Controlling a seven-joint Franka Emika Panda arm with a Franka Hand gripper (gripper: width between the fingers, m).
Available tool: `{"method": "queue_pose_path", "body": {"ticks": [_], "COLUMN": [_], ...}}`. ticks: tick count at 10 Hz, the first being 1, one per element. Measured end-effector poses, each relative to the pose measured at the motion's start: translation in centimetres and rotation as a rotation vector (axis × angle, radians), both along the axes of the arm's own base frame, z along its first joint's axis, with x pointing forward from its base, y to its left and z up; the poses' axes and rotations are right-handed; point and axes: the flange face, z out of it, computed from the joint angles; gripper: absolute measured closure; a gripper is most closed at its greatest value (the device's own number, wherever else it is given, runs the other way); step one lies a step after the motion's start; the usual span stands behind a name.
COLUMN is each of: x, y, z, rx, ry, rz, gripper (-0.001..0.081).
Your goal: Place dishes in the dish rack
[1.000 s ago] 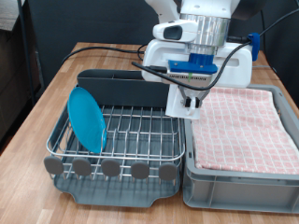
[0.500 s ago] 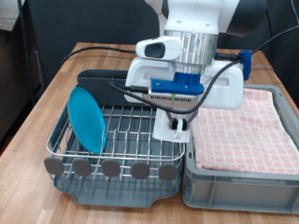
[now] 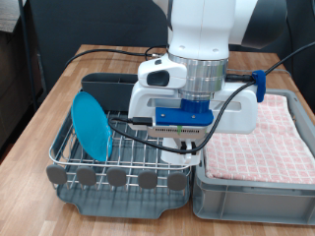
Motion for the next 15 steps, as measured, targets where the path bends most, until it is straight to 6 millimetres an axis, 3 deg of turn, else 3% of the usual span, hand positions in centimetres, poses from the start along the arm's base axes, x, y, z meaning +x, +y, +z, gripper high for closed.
{"method": "queue_pose_path", "body": {"ticks": [4,10,15], "x": [1.0,0.8,0.9], "y": [-0.3,-0.4,-1.3], "z": [-2.3,-4.3,-7.5], "rx": [0.038,0.056,0.049], "ry": [0.017,0.077,0.085], "rz": [-0.023,-0.037,-0.043], "gripper": [0.0735,0.0735,0.0735]}}
